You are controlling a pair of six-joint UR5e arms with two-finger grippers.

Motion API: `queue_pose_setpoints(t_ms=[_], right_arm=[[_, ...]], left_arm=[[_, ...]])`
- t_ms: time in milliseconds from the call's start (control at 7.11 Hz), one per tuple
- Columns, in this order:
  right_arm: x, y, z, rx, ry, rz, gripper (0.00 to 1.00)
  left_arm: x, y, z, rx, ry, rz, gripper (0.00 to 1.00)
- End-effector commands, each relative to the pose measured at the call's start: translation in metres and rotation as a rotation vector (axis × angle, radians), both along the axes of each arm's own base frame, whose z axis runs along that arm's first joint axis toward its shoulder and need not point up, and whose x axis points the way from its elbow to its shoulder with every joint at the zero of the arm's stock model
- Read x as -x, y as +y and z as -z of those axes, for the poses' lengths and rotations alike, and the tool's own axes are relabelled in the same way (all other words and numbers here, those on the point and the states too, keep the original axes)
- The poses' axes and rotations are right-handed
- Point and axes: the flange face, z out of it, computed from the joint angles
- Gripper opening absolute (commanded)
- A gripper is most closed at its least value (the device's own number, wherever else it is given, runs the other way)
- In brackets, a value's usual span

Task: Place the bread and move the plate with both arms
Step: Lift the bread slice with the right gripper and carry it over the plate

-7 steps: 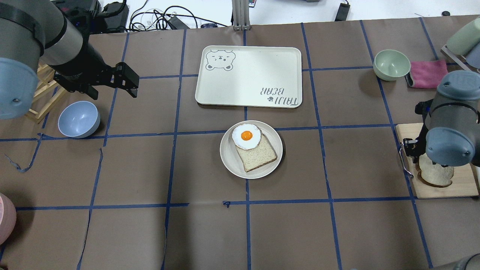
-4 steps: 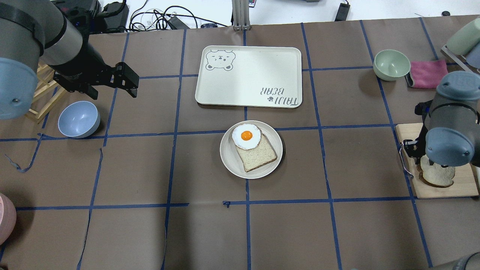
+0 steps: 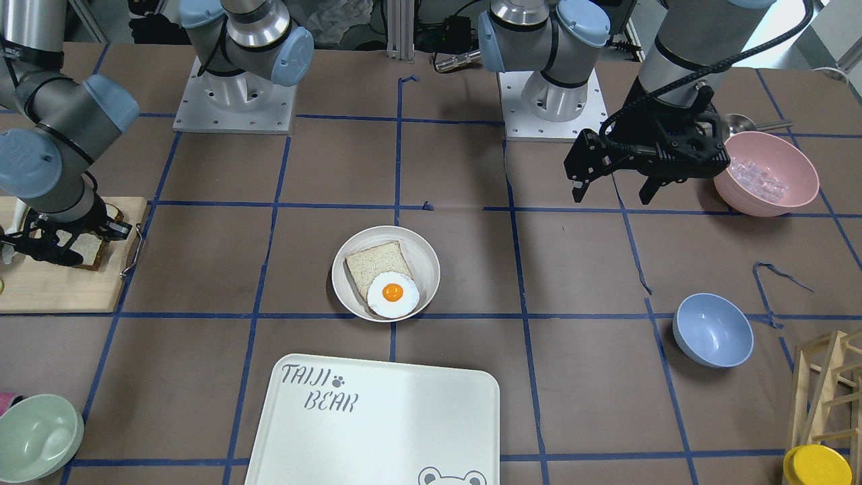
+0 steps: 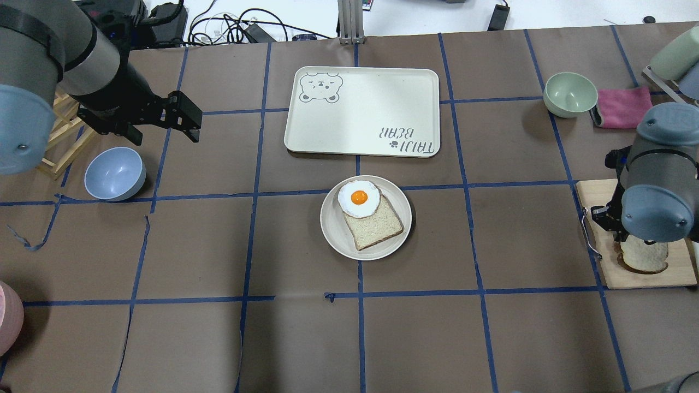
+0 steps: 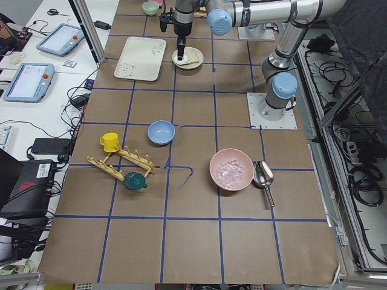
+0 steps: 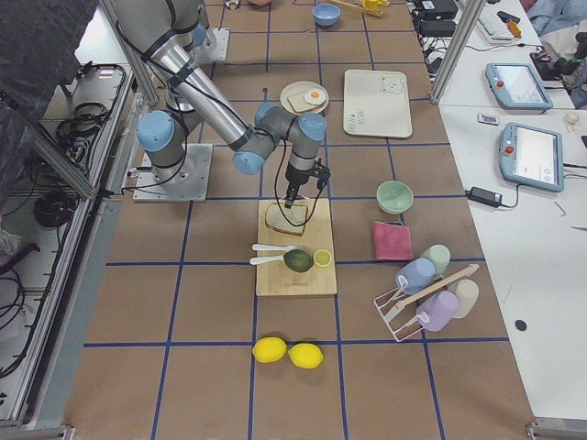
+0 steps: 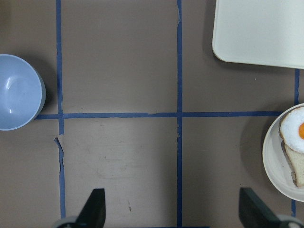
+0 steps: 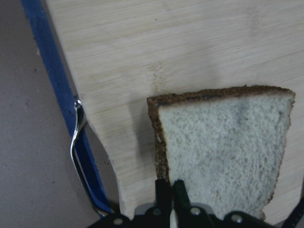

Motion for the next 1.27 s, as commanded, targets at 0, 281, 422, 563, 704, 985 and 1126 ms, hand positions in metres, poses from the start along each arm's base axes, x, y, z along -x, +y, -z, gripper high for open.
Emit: queue_pose_setpoints(t_ms=[0, 281, 422, 563, 704, 985, 1126], right_arm=[[-0.008, 0.006, -0.041, 0.054, 0.029, -0.014, 0.00], [-0.033, 0.013, -0.076, 0.064, 0.020, -0.023, 0.00], [-0.042, 0.005, -0.089, 0.057, 0.014, -0.047, 0.00], [-0.052, -0.006, -0.112, 0.047, 0.007, -0.076, 0.00], [-0.072, -0.017, -0.134, 0.037, -0.026, -0.059, 0.00], [-0.132, -0.030, -0.161, 0.062, -0.043, -0.105, 0.00], [-0.179, -0.027, -0.159, 0.087, -0.088, -0.094, 0.00]], left_arm=[[0.000, 0.000, -0.001, 0.002, 0.002, -0.001, 1.00], [0.000, 0.000, 0.001, -0.004, 0.001, -0.001, 1.00], [0.000, 0.000, 0.002, -0.008, 0.000, 0.000, 1.00], [0.000, 0.001, 0.005, -0.016, -0.002, 0.000, 1.00], [0.000, 0.002, 0.007, -0.020, -0.004, 0.000, 1.00], [0.000, 0.003, 0.006, -0.018, -0.002, 0.000, 1.00], [0.000, 0.003, 0.007, -0.021, -0.002, 0.000, 1.00]])
